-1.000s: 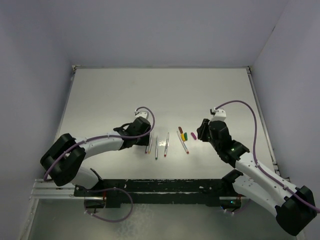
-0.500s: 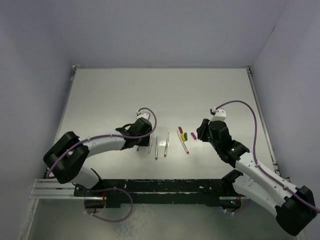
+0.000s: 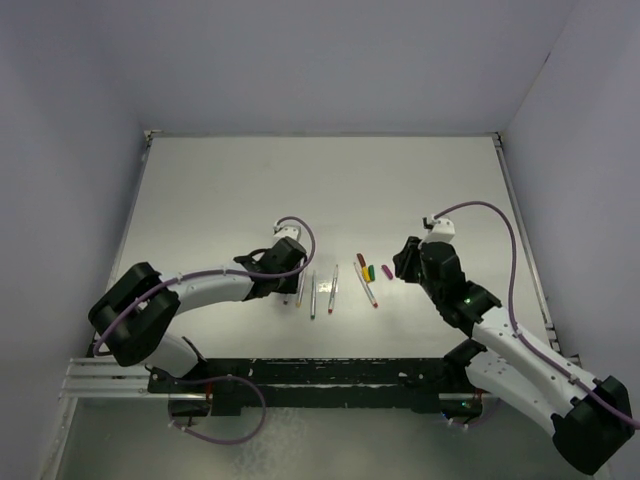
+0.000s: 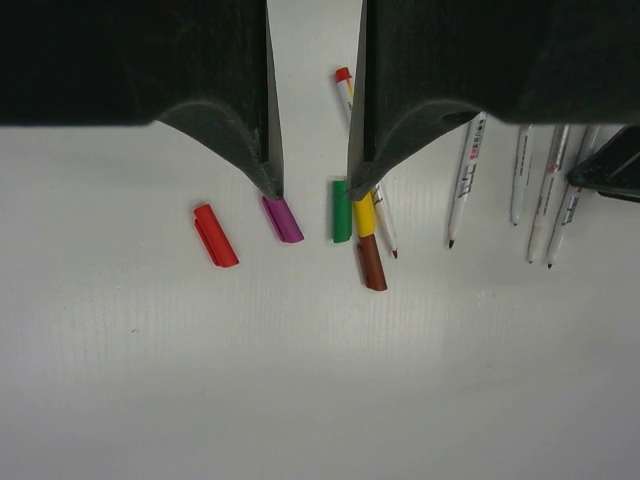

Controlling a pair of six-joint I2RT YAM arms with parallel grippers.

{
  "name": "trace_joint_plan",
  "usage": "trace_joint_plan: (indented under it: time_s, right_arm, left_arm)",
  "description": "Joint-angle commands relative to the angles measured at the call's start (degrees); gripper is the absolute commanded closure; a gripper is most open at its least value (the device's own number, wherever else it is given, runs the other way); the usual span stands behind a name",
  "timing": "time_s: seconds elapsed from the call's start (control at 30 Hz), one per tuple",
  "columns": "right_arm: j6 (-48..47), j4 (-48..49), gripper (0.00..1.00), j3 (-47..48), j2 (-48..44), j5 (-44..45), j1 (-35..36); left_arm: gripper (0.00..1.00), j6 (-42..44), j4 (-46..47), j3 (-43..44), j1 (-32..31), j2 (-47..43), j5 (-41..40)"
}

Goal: Insert the pens into the pen caps

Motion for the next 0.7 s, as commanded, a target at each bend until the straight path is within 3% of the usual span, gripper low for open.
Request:
trace_joint_plan:
  time_s: [0.0,0.23,0.67]
  right_arm:
    - [1.0,1.2,0.65,-0.2,-1.3,-0.2,0.0]
    - [1.4,2.0,0.65,0.0,-1.0,-0.9,0.0]
    - [2.1,1.7,0.65,-0.2,-2.2,-1.2,0.0]
  left_arm:
    - [0.57,-3.1,-6.9,0.0,-0.5,-0.6,0.1]
    - [0.7,-3.6,-9.2,-0.4,-0.6,-1.0,0.5]
    - [0.7,-4.3,-14.2,2.6,-0.7,1.4,-1.6]
